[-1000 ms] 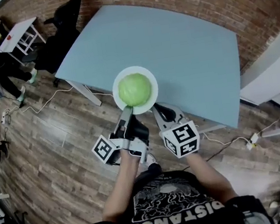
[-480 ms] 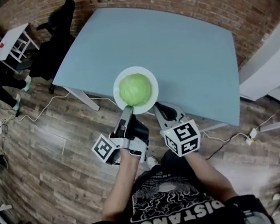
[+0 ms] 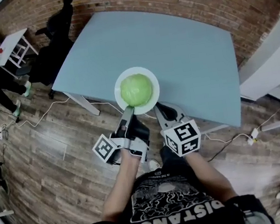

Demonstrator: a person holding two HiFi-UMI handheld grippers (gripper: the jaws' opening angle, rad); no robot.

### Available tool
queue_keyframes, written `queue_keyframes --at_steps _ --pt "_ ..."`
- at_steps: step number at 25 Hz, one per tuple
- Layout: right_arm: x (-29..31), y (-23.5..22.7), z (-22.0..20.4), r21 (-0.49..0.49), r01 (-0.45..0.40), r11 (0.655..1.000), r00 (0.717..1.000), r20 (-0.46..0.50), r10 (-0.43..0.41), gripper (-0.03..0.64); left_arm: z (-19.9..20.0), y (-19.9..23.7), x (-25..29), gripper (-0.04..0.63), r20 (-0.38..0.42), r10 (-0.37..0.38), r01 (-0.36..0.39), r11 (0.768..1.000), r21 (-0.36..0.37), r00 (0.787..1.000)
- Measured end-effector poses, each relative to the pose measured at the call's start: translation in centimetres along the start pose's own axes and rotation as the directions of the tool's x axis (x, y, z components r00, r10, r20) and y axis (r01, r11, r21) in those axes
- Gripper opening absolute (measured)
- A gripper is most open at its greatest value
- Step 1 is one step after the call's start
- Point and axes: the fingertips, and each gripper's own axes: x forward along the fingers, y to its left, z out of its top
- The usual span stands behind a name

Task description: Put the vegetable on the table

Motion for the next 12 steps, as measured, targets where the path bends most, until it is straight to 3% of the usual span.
queue_keyframes --at_steps 12 --pt "2.3 -5.4 0.4 0.025 0.041 0.999 0.999 0.004 -0.041 0.009 -0.1 2.4 5.5 0.011 -0.040 0.032 -0.032 0.999 0.000 0.999"
